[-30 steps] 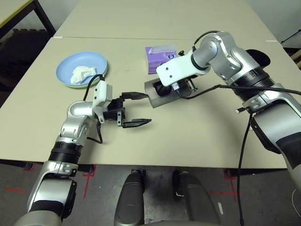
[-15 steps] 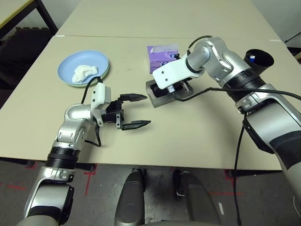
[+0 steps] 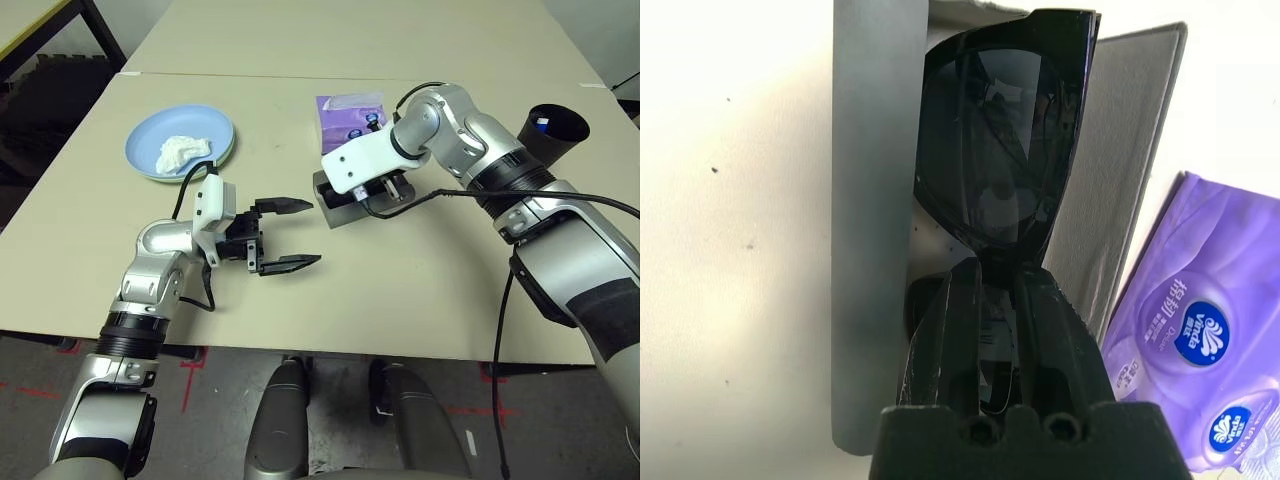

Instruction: Organize and tidy the items on the table.

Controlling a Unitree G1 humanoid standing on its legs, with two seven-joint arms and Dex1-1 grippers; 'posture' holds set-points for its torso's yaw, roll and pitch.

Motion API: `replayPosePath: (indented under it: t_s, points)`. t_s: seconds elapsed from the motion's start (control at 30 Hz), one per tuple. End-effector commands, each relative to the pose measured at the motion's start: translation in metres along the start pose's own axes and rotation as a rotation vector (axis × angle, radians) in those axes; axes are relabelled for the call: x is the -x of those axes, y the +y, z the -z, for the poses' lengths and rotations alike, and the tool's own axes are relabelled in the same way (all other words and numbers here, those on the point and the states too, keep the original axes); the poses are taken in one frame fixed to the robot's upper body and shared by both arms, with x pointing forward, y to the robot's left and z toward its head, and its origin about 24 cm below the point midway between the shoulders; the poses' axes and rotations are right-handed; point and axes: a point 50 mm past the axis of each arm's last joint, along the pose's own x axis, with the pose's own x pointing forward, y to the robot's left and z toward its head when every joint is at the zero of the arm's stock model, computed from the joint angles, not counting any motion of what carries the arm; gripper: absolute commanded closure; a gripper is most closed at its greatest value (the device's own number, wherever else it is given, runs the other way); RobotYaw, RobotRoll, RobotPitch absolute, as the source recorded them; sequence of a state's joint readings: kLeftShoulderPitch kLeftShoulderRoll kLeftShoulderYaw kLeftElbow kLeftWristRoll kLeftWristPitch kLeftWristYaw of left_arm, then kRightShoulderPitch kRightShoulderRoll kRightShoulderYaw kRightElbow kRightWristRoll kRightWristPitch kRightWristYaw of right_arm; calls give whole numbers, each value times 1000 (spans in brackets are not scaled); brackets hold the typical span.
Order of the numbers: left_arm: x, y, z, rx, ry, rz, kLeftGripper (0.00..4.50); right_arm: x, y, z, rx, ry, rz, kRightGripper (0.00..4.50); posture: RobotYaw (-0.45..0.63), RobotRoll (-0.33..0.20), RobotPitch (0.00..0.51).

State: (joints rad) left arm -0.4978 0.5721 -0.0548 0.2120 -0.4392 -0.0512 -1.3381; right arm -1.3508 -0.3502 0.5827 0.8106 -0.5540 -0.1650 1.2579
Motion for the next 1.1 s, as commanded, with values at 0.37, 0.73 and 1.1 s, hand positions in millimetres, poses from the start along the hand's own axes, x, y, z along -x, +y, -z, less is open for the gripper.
replayPosePath:
  t_s: [0.37,0.73,1.1]
  points:
    - [0,-2,2,-10,24,28,0,7,3,3,-19,-1,-56,4139,217,0,210]
    - [0,-1,3,-12,28,18,0,5,6,1,-20,-5,-71,3789,221,0,205]
    - [1,2,5,-14,30,14,0,23,-3,-7,-22,-41,-6,39,183,0,190]
